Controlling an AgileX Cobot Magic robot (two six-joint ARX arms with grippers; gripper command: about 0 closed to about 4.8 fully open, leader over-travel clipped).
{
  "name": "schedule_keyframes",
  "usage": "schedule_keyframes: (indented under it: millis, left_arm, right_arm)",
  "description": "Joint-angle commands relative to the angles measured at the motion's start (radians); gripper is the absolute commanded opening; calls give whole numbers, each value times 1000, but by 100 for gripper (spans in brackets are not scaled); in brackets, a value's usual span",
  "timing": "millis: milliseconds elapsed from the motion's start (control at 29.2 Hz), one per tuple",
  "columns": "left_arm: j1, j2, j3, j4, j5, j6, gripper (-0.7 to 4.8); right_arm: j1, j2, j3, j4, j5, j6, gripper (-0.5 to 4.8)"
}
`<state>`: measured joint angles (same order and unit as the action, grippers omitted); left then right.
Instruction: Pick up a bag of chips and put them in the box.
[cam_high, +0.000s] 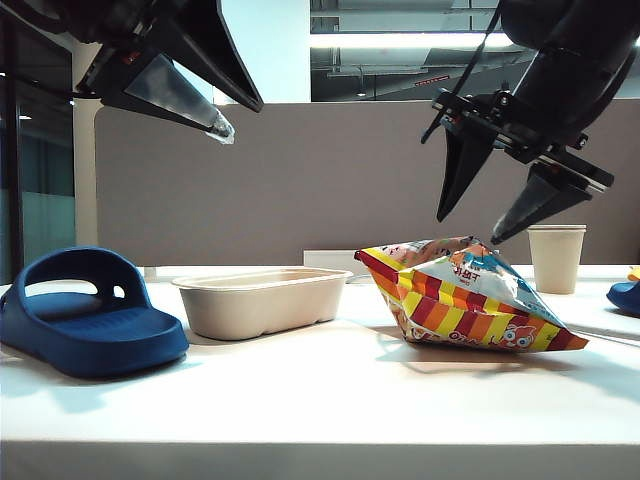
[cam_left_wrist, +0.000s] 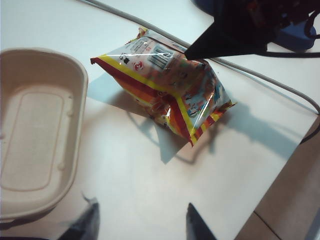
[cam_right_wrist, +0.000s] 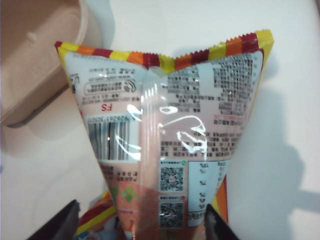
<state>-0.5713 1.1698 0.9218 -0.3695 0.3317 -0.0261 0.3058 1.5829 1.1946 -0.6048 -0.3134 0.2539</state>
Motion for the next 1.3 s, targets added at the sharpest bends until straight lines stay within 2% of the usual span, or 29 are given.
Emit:
schedule_keyframes:
  millis: [34,69,548,857,1302]
  left_arm:
    - [0,-5,6,13,1,5,220]
    - [0,-5,6,13,1,5,220]
    - [0,-5,6,13,2,4,220]
    - [0,-5,6,12,2,4,220]
    - [0,-4,6,13,2,4,220]
  right_arm:
    - [2,-1,3,-5,8,-39,422]
    - [2,0,3,-5,7,-45,479]
    - [2,6,3,-5,22,-50,479]
    - [2,77,3,-10,-29,-61,479]
    - [2,136,3,-11,-20,-64,474]
